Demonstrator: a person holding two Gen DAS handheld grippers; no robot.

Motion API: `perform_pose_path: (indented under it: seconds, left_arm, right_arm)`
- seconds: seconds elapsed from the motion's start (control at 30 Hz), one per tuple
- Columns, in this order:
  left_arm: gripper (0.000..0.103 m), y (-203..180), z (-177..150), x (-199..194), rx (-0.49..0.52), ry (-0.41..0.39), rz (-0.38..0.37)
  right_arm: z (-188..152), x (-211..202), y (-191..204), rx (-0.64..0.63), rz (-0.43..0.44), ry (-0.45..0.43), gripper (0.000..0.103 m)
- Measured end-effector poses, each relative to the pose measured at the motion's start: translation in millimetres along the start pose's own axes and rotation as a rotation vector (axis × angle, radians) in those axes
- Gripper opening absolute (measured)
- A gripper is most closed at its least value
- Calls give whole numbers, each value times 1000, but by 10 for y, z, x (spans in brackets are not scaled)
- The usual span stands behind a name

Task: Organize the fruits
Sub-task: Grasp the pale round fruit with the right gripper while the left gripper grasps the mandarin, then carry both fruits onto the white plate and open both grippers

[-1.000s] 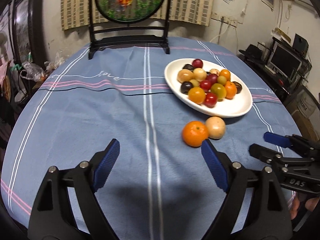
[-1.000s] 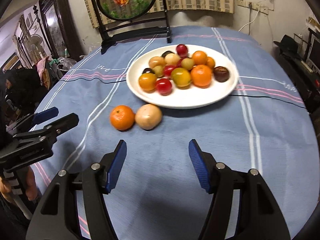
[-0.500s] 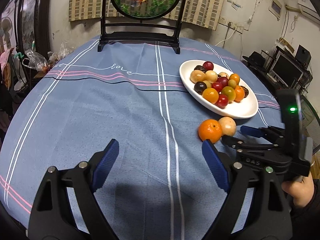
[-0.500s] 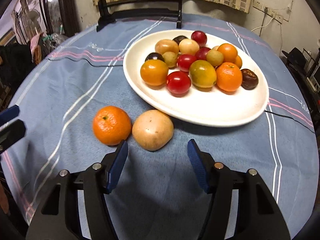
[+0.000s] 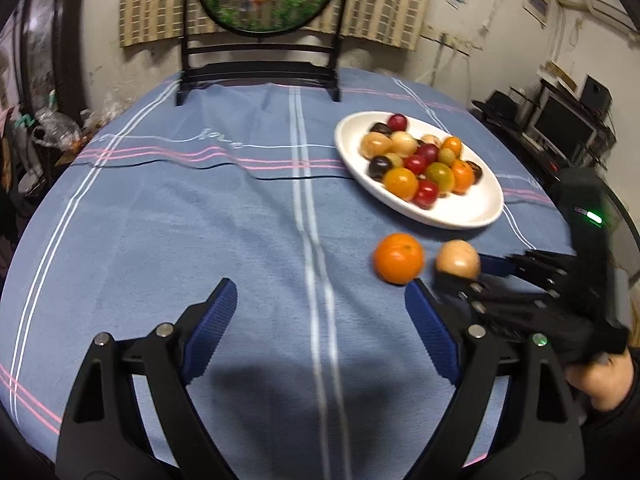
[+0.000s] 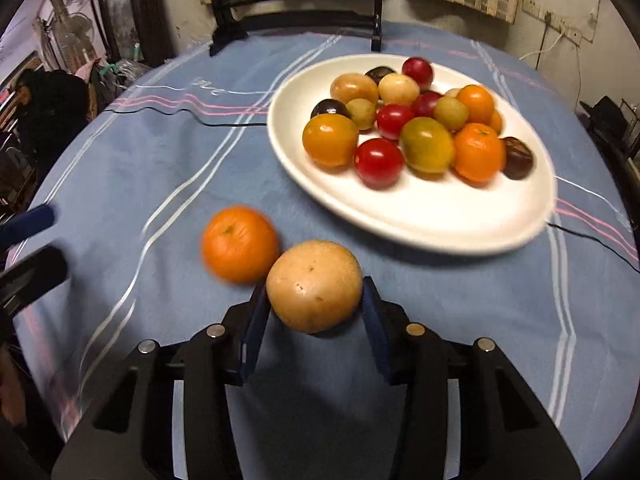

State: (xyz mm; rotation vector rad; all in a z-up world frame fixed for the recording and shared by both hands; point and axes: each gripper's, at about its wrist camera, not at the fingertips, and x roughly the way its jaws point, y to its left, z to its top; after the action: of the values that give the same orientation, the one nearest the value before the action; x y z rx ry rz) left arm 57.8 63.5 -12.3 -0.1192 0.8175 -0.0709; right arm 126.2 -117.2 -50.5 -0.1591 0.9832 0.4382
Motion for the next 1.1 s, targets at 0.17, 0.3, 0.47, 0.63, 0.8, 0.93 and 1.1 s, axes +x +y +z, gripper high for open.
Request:
perform_pose_path:
  seconds: [0.17,0.3,0.47,0.63,0.8,0.93,1.1]
  left_arm:
    - [88,-346,57,246,86,37,-58]
    - [89,-541,89,497,130,70,-44]
    - [89,-646,124,726,148,95,23]
    - [85,-621,162,924,125,126,43]
    - [44,-626,130,1014,134,155,1]
    - [44,-589,70,889,109,142,-45]
    - [44,-567,0,645,88,125,-94]
  right_arm:
    - [-388,-261,-253,59,-38,-10,46]
    - [-540,-368,-419,99,-21,-35,46]
    - [-586,-384,-537,127,8,-53,46]
    - [-619,-353,-599,142,25,-49,46]
    - [-628,-343,-612,159,35,-50,46]
    - [-603,-370,-569,151,34,-54,46]
    - [-556,-379,-507,138,30,-55,46]
